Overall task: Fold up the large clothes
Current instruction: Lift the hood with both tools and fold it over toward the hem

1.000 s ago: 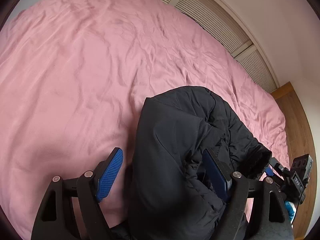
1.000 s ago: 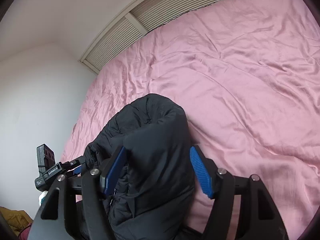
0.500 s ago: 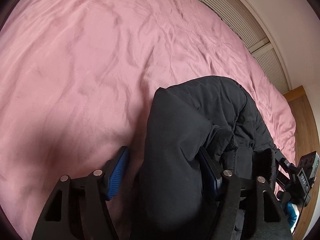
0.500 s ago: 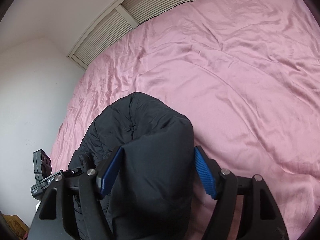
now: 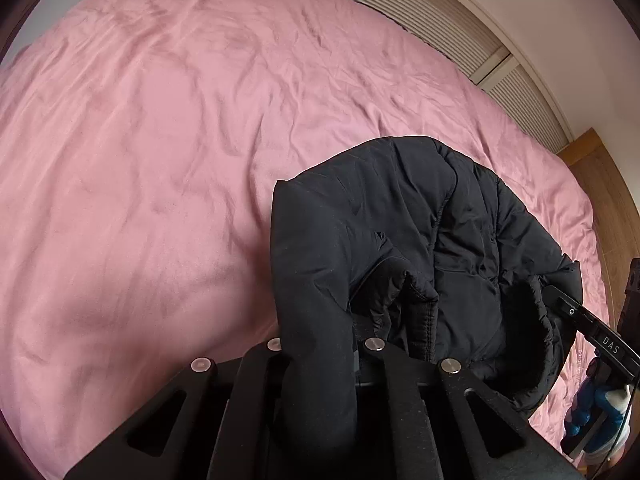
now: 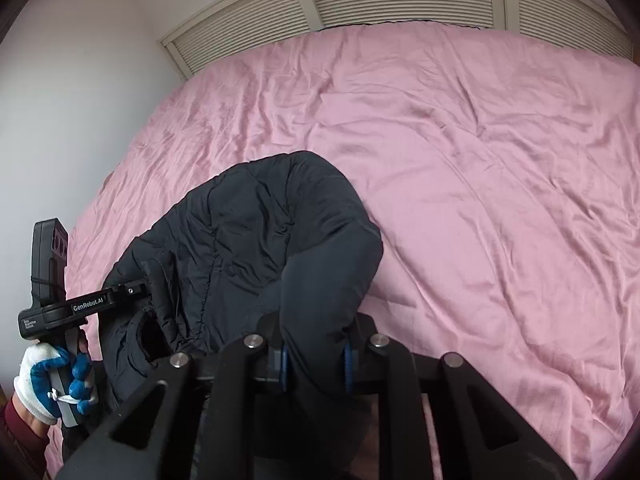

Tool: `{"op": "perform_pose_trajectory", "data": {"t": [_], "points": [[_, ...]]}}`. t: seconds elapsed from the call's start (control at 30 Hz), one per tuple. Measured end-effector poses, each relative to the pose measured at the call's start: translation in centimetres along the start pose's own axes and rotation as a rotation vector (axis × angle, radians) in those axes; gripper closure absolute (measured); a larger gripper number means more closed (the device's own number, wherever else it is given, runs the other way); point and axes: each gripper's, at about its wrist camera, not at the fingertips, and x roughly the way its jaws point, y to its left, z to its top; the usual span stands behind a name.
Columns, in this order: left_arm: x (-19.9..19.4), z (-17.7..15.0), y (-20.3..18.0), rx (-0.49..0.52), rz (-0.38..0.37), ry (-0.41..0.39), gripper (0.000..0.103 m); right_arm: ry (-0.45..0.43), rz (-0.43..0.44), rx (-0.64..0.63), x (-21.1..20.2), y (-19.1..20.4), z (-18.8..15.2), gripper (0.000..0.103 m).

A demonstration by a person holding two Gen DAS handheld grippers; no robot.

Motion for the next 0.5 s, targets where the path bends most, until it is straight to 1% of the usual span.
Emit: {"op": "perform_pose_trajectory", "data": {"t": [0.1, 0.17, 0.23, 0.4, 0.5], "points": [[-2.9, -0.8, -0.5, 0.023, -0.029, -0.034, 0.095, -0.011, -0.007, -0.068, -3.0, 1.7, -0.7, 0.085], [-5.1, -1.9, -0.6, 0.038, -0.046, -0.057, 0.095, -0.014, -0.002, -0.11, -5.1, 2.7, -1.6, 0.085], [-7.2, -3.3, -0.7, 0.046, -0.08, -0.079, 0.095, -0.017, 0.008, -0.151, -7.4, 3.7, -2.7, 0.085], [-12.2, -7.8, -0.8, 0.074, -0.147, -0.115, 0.095, -0.007, 0.04, -0.231, -13.1, 6.0, -6.9, 0.085], [-14.7, -11.4, -0.6, 0.084, -0.178, -0.108, 0.095, -0.006, 0.058, -0.251, -16.3, 6.8, -10.1, 0.085]]}}
